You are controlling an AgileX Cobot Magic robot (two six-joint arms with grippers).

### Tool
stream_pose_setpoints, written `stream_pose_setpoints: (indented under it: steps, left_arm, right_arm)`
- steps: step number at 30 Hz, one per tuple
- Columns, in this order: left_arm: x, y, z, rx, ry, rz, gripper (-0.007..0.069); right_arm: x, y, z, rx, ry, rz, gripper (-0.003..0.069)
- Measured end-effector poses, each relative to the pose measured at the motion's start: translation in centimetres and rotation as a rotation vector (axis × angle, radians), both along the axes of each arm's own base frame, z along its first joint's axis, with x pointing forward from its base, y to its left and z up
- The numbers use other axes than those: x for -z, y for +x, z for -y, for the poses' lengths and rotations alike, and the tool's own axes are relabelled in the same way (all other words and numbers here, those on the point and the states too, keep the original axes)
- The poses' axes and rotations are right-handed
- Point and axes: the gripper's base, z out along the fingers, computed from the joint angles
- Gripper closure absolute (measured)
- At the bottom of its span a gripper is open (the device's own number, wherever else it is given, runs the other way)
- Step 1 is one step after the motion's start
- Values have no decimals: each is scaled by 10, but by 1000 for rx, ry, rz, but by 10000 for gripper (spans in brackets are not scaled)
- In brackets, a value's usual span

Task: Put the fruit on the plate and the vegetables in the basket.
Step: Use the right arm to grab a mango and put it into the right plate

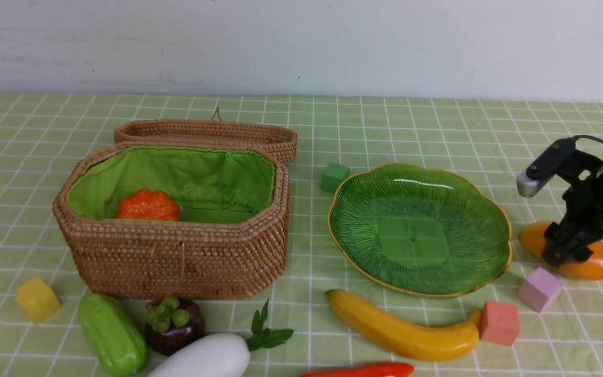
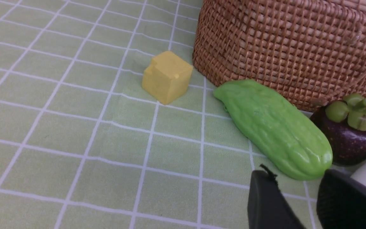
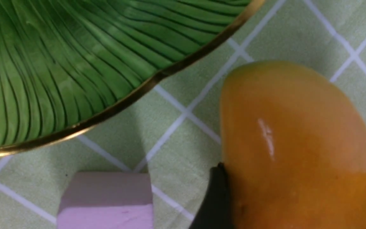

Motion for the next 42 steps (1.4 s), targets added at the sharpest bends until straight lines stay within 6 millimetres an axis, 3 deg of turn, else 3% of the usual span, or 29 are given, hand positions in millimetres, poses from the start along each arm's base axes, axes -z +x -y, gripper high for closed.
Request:
stream_pose_setpoints:
  steps: [6,9,11,14,18,22,26,29,32,35,38,42]
  left_arm:
    - [0,0,0,0,0,0,386]
    - [0,0,0,0,0,0,386]
    - [0,0,0,0,0,0,386]
    - [0,0,0,0,0,0,386]
    - [0,0,0,0,0,0,386]
    - [0,0,0,0,0,0,386]
    - [0,0,0,0,0,0,386]
    - [0,0,0,0,0,0,386]
    - [0,0,0,0,0,0,386]
    - [0,0,0,0,0,0,386]
    - [0,0,0,0,0,0,386]
    - [0,0,0,0,0,0,386]
  right_arm:
    - [-16,-7,10,9,-27,3,85]
    - [-58,-9,8,35,-3,113,85]
    - [-97,-11,-2,76,98,232,85]
    - [-125,-14,-23,86,260,313,85]
    - [-122,-9,-57,28,418,300,85]
    - [-81,13,-89,38,512,240,86]
    - [-45,26,-96,65,466,193,87]
    - [-36,29,-93,92,439,182,87]
    - [-39,28,-93,124,447,181,75]
    - [-48,23,-93,123,455,169,9]
    - [-65,14,-93,101,455,175,-19]
    - [-107,-8,-89,38,411,229,-1]
